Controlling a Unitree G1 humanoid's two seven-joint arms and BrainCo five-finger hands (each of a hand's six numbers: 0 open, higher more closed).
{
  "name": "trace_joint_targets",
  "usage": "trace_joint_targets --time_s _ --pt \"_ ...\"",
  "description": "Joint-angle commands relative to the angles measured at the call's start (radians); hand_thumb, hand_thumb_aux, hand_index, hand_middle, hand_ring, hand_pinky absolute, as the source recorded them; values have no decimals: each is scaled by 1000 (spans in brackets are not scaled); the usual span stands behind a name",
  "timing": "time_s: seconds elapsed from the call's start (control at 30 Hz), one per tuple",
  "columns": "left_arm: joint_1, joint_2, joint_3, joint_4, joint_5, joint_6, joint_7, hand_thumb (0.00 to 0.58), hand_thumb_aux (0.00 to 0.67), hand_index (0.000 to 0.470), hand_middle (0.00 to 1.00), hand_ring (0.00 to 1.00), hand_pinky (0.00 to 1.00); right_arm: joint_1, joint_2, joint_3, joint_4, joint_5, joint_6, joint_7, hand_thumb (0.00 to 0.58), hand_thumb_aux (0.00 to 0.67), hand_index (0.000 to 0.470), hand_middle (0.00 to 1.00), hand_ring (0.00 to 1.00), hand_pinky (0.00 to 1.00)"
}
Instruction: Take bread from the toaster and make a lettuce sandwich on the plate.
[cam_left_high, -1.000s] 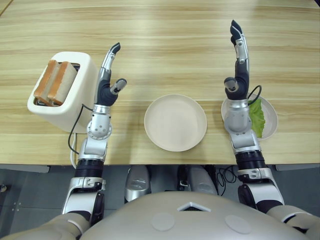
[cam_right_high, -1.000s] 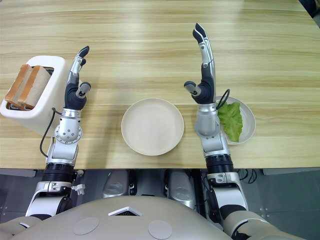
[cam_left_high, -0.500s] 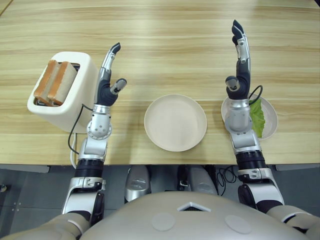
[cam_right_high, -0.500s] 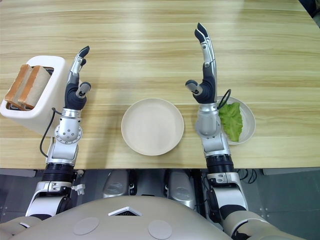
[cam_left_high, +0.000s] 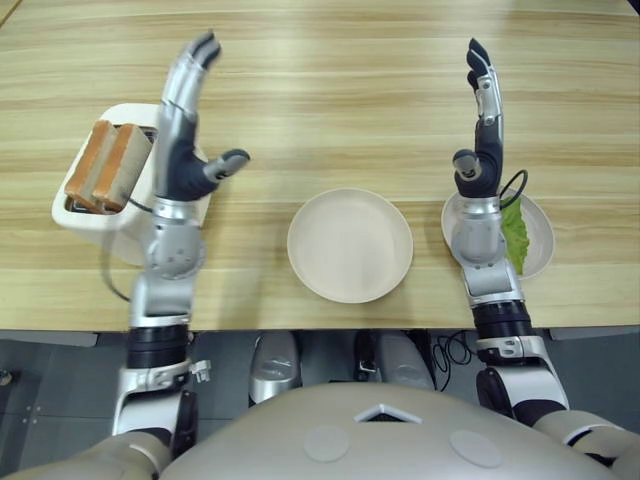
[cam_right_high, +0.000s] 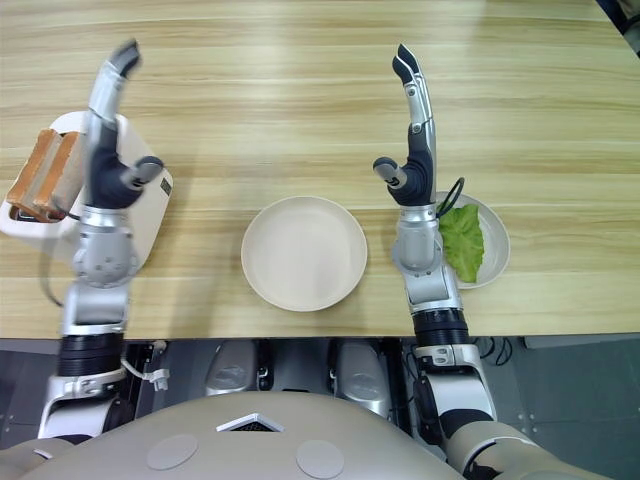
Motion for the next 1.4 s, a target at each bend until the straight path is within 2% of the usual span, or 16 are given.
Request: trace_joint_targets --time_s 0.03,0.2,0.43,0.63,1.0,1.4 --pt "0 148 95 29 57 141 -119 0 0 0 0 0 0 11 0 -14 0 -11 6 -17 0 0 0 0 0 0" --pt "26 384 152 307 110 211 -144 0 0 0 0 0 0 34 -2 -26 -29 -18 15 -36 0 0 0 0 0 0" --pt "100 533 124 559 120 209 -128 0 0 0 0 0 0 51 -7 -42 -39 -19 16 -42 0 0 0 0 0 0" --pt "88 553 62 644 107 184 -129 0 0 0 0 0 0 69 -14 -59 -51 -20 20 -48 0 0 0 0 0 0" --pt "93 560 -16 665 128 195 -121 0 0 0 0 0 0 78 -20 -63 -58 -19 21 -49 0 0 0 0 0 0" --pt "125 582 0 721 64 201 -96 0 0 0 0 0 0 88 -21 -73 -63 -21 22 -45 0 0 0 0 0 0"
